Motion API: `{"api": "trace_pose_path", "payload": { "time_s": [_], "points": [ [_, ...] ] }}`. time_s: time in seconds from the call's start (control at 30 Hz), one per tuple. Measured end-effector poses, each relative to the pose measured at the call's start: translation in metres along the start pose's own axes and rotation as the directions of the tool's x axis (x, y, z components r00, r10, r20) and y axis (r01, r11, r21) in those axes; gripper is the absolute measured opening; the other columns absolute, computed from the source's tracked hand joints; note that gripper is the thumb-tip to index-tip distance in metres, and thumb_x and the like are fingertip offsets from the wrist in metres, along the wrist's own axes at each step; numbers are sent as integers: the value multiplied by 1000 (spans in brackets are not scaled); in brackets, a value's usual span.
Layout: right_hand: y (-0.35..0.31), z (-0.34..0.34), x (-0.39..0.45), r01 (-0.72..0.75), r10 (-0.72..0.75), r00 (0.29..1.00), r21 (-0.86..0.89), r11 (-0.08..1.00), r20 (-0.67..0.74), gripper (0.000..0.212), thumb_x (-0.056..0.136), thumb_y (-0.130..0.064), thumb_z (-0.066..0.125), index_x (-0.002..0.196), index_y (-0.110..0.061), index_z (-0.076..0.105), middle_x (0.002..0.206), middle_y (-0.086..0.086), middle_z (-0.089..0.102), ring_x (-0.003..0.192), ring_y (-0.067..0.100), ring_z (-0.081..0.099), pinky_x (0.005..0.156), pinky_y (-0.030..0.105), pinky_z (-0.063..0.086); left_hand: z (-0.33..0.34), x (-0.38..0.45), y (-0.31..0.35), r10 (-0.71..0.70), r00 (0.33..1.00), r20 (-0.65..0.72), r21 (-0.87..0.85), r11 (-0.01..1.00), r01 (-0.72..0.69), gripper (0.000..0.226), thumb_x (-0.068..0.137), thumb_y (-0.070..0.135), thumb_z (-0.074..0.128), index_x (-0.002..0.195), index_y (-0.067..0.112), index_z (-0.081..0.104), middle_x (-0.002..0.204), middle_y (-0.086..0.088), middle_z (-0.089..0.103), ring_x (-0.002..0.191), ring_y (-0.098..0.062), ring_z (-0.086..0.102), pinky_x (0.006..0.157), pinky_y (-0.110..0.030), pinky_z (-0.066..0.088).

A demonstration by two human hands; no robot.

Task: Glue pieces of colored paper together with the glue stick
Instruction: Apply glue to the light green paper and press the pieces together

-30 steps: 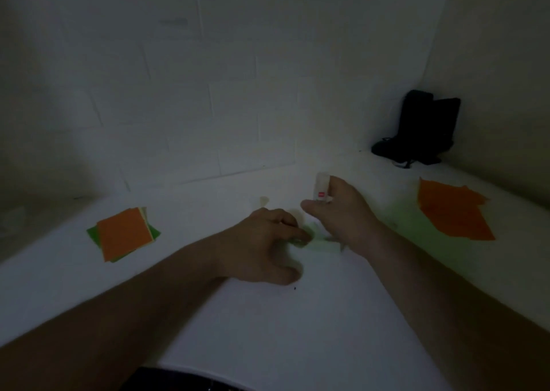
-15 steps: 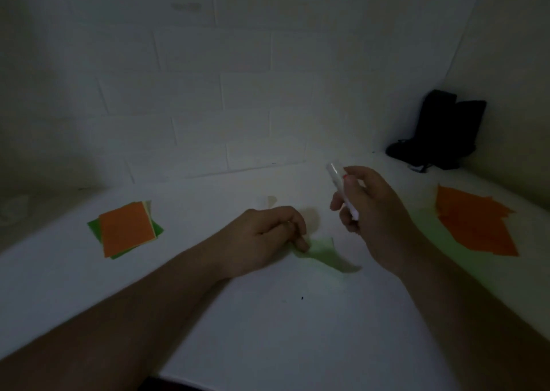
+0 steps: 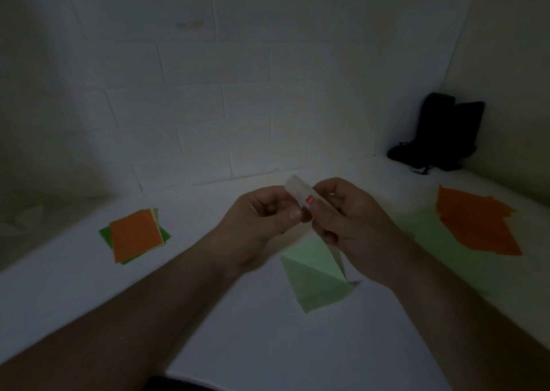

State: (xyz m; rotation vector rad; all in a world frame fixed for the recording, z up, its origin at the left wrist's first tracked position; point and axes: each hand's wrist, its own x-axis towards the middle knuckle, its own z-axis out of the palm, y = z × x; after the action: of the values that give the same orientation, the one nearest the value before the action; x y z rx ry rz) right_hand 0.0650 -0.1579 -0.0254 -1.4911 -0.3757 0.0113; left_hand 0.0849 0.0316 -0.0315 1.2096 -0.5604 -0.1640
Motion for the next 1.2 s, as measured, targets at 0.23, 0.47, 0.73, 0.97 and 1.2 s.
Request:
{"api": "trace_pose_path", "payload": {
  "time_s": [0.23, 0.47, 0.73, 0.97, 1.2],
  "points": [
    [3, 0, 1, -28, 28, 1000, -45, 999, -1, 24, 80, -23, 82, 98, -16, 67, 103, 15, 75, 93, 24, 69, 84, 39, 52, -3, 1, 0, 12, 1000, -15, -24, 1000, -12, 25, 74, -2, 79, 87, 18, 82, 84, -4, 75, 78, -13, 71, 74, -23, 57],
    [-5, 2, -2, -21, 22, 1000, -145, 989, 6, 28, 80, -33, 83, 96, -15, 69, 87, 5, 76, 76, 13, 65, 68, 26, 50, -5, 0, 5, 6, 999, -46, -11, 1000, -7, 24, 67, -1, 85, 83, 17, 83, 79, -3, 75, 72, -11, 69, 71, -21, 56],
    [-13, 5, -3, -28, 21, 998, -99, 995, -67, 8, 97, -26, 70, 96, -24, 62, 72, 10, 65, 56, 17, 44, 51, 29, 33, -22, 3, -3, -1, 998, 57, 317, 948, -17, 22, 78, 23, 86, 95, 15, 75, 81, 8, 74, 70, -5, 62, 68, -17, 48],
    [-21, -12, 1, -74, 97, 980, 135, 988, -174, 27, 96, 0, 54, 96, -24, 65, 71, 8, 49, 56, 16, 36, 55, 34, 15, -40, -3, -5, -102, 979, 179, 893, 435, -118, 17, 80, 42, 86, 92, 32, 78, 91, 18, 72, 86, -8, 68, 79, -29, 55],
    [-21, -9, 2, -5, 40, 980, 178, 984, -197, 24, 97, -1, 60, 91, -22, 70, 66, -1, 61, 58, 14, 42, 52, 29, 24, -37, -3, -7, -139, 963, 230, 888, 435, -149, 31, 75, 43, 90, 81, 26, 65, 79, 11, 65, 72, -8, 60, 66, -22, 48]
  ]
}}
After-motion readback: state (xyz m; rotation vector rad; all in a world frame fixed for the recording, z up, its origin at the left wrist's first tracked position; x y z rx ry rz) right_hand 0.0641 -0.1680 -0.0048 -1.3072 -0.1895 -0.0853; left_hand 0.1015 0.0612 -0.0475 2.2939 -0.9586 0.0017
